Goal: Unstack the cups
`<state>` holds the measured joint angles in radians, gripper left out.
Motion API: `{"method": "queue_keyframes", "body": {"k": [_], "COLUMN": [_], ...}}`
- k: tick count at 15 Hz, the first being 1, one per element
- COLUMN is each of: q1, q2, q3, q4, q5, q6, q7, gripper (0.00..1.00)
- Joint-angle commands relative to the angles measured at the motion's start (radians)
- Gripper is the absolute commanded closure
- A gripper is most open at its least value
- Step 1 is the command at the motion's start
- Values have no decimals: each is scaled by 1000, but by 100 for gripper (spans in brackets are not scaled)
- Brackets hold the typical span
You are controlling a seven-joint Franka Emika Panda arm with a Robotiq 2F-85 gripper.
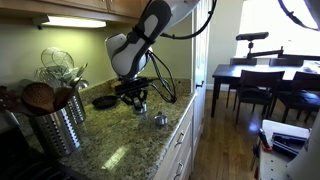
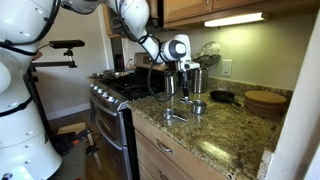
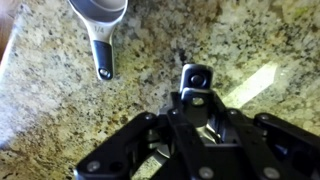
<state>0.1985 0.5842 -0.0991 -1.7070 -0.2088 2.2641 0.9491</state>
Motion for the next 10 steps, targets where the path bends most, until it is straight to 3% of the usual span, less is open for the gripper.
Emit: {"method": "queue_keyframes", "body": {"k": [1,2,4,5,10], "q1": [21,21,21,22,24], "q2": [-30,-29,-28,-28,-30], "q3": [-17,-16,-14,-14,-14], "q4": [-11,-12,-13,-13,-13], "q5": [-19,-17,-16,-16,-16], "q6": [-44,-46,-49,-50,-53], "q7": [26,26,25,25,25], "gripper": [71,66,39,33,23]}}
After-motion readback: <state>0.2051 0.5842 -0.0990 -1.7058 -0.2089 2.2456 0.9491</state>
